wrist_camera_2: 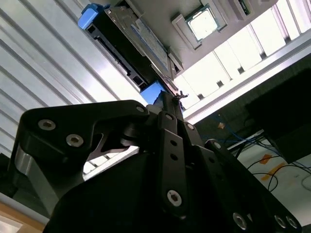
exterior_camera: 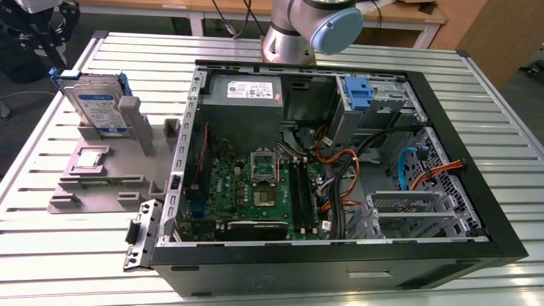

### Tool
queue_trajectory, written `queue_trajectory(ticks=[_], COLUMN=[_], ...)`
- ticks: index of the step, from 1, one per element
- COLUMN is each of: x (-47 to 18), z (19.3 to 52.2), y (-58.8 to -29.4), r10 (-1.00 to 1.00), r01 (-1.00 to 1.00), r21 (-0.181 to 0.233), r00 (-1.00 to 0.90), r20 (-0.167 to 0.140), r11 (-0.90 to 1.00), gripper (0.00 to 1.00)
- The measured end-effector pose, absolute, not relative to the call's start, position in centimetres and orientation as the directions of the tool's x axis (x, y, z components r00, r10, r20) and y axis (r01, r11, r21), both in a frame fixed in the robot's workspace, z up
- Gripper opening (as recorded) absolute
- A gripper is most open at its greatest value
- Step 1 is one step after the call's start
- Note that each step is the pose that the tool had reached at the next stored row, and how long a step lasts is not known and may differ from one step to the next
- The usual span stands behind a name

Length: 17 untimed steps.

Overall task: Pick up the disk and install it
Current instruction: 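Pick up the disk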

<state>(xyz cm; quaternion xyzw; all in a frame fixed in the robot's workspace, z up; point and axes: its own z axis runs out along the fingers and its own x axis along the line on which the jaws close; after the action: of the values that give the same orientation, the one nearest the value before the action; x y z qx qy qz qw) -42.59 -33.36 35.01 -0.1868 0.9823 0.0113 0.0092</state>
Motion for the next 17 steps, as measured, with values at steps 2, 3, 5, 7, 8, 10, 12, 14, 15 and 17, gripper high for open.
queue_trajectory(ticks=[2, 3, 5, 7, 8, 10, 12, 14, 15, 17], x=[-42.59, -42.59, -42.59, -42.59, -42.59, -42.59, -42.59, -42.59, -42.59, -42.59], z=[35.01, 35.01, 35.01, 35.01, 35.01, 35.01, 35.01, 35.01, 35.01, 35.01], y=[-33.36, -33.36, -33.36, -33.36, -33.36, -33.36, -33.36, -33.36, -33.36, -33.36], r10=[-0.381, -0.388, -0.402, -0.417, -0.424, -0.438, -0.451, -0.465, -0.472, -0.487], r01=[-0.382, -0.389, -0.403, -0.417, -0.424, -0.438, -0.452, -0.465, -0.472, -0.487], r21=[0.019, 0.019, 0.019, 0.019, 0.019, 0.019, 0.019, 0.019, 0.019, 0.019], r00=[-0.924, -0.921, -0.915, -0.909, -0.906, -0.899, -0.892, -0.885, -0.881, -0.873], r20=[-0.022, -0.022, -0.022, -0.022, -0.022, -0.022, -0.022, -0.022, -0.022, -0.022], r11=[0.924, 0.921, 0.915, 0.909, 0.905, 0.899, 0.892, 0.885, 0.881, 0.873], gripper=[0.10, 0.10, 0.10, 0.10, 0.10, 0.10, 0.10, 0.10, 0.10, 0.10])
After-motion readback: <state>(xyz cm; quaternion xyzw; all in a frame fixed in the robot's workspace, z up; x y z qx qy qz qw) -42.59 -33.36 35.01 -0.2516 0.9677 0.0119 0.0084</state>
